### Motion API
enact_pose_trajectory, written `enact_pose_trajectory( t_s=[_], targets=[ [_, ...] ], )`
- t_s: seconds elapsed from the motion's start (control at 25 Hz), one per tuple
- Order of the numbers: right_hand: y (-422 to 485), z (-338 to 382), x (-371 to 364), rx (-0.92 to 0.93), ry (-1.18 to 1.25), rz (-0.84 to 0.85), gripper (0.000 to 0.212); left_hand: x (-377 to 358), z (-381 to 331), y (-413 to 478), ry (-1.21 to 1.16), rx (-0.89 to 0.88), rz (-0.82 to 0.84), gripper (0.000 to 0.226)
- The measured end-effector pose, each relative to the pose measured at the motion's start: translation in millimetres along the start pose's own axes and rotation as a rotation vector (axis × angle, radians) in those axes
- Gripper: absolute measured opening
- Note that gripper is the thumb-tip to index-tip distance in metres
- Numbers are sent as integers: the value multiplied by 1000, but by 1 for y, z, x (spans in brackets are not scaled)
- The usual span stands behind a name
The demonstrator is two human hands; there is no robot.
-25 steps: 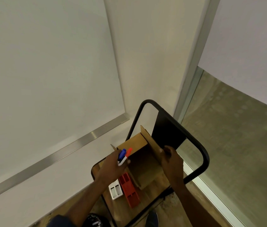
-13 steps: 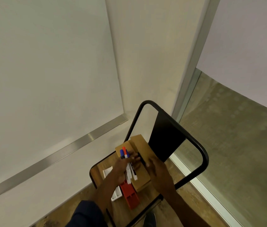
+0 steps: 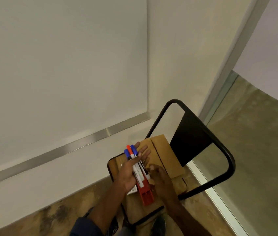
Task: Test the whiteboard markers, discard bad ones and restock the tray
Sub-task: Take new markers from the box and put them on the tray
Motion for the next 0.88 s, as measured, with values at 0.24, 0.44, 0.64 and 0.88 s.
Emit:
enact_pose_trajectory(
  t_s=[0.24, 0.44, 0.64, 0.88],
  targets=[
    [-26, 26, -72, -210, 640, 289, 40, 11, -47, -45, 234, -300, 11, 55],
    [-61, 58, -115, -140, 931, 301, 30, 43, -84, -100, 229, -427, -46, 41],
    [-105, 78, -183, -19, 746, 290, 33, 105, -147, -192, 281, -599, -217, 42],
    [-179, 91, -308, 8, 610, 302, 23, 208, -215, -321, 378, -807, -411, 34]
  ],
)
Point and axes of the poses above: each hand's wrist, its own y-axis towards the middle knuckle, its own x-axis out of the back of the hand, z = x × y, the point moved 4 cm from there along y, towards the middle knuckle, and after that the axes turned 10 degrees about -y, right-handed, at the moved point
